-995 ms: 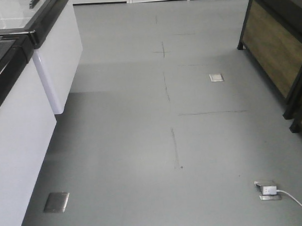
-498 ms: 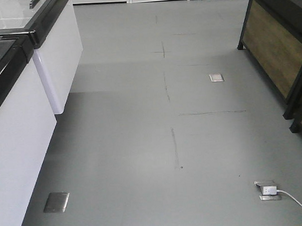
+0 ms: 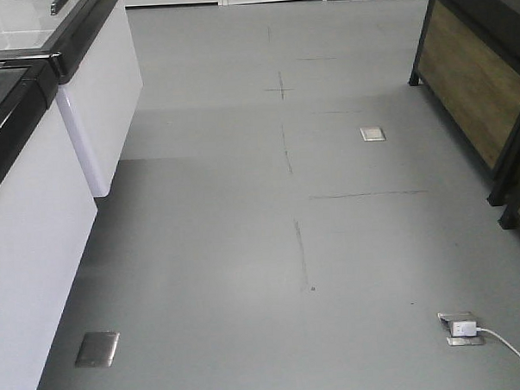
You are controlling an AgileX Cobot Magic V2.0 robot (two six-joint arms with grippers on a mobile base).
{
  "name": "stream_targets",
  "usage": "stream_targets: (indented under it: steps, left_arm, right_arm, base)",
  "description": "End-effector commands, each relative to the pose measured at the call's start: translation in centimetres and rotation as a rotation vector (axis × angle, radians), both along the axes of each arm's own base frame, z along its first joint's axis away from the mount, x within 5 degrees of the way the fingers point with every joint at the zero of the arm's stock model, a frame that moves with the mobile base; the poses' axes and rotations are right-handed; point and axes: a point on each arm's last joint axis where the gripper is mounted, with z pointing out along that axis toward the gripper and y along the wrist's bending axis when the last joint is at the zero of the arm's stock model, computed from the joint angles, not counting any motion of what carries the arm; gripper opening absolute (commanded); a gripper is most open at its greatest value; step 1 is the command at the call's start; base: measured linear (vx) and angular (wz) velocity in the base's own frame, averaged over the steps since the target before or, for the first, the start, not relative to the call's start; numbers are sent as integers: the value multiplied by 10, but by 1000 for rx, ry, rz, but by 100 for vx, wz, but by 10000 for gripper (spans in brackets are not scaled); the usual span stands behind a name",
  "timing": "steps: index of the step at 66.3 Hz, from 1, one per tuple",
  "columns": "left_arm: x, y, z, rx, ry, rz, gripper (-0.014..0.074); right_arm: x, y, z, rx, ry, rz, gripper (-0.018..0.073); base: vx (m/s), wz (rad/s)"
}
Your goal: Left arm holds basket, right arm returns cookies
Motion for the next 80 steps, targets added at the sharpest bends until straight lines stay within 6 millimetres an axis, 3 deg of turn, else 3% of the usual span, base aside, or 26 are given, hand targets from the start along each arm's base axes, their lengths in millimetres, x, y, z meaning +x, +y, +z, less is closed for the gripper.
stream_targets:
  steps: [1,32,57,73,80]
  left_arm:
    - [2,0,24,18,-161,11,472]
    - [15,34,2,-57,-310,44,498]
    - [30,59,12,-29,-359,-43,498]
    - [42,60,-1,-64,-356,-86,491]
    - [49,56,-3,-79,-358,-105,447]
  right_arm:
    - [-1,0,1,-10,-71,0,-11]
    - [-1,0,1,-10,-71,0,-11]
    - [-1,0,1,-10,-71,0,-11]
    - [-1,0,1,-10,-71,0,-11]
    - [-1,0,1,-10,-71,0,-11]
  base:
    - [0,0]
    - [0,0]
    - [0,0]
    - [0,0]
    - [0,0]
